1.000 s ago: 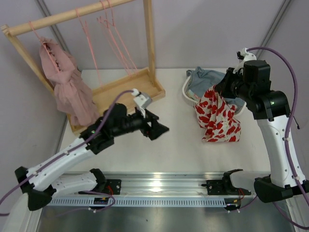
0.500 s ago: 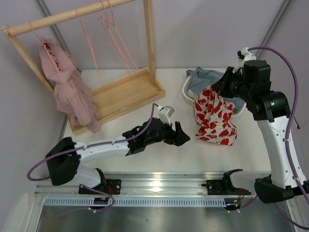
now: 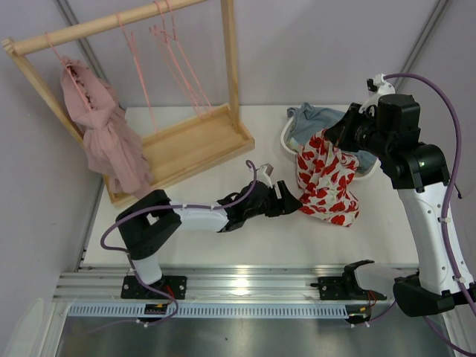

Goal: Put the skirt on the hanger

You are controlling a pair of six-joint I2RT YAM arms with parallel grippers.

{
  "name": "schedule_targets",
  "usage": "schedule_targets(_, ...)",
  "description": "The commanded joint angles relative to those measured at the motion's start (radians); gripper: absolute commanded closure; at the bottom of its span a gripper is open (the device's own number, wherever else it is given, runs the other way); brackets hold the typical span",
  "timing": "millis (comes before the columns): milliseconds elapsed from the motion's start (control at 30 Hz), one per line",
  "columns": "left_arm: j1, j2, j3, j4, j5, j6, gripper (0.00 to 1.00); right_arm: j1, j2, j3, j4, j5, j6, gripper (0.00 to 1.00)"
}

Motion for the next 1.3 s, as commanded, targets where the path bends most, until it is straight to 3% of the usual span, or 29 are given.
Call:
schedule_targets(0, 0.021, 0.02, 0.005, 0.18, 0.011, -0.063, 0.24, 0.004, -0.013, 0.009, 0.04, -0.034, 0.005, 1.0)
schedule_targets(300, 0.059, 0.005, -0.055, 0.249, 0.011, -0.086, 0.23, 0.004, -0.017, -0.002, 0.031, -0.014, 0.001, 1.0)
schedule_targets(433, 0.061, 0.035, -0.022, 0.203, 0.056, -0.074, 0.23, 0.004, -0.013, -0.002, 0.033, -0.018, 0.002, 1.0)
schedule_targets(900, 0.045, 0.156, 0.012, 0.292, 0.122, -0.083, 0.26, 0.005, 0.005, 0.028, 0.03, -0.018, 0.005, 1.0)
schedule_targets(1267, 0.044, 0.225, 0.049, 0.364, 0.103, -0.117, 0.35, 0.005, 0.005, 0.047, 0.016, -0.023, -0.002, 1.0)
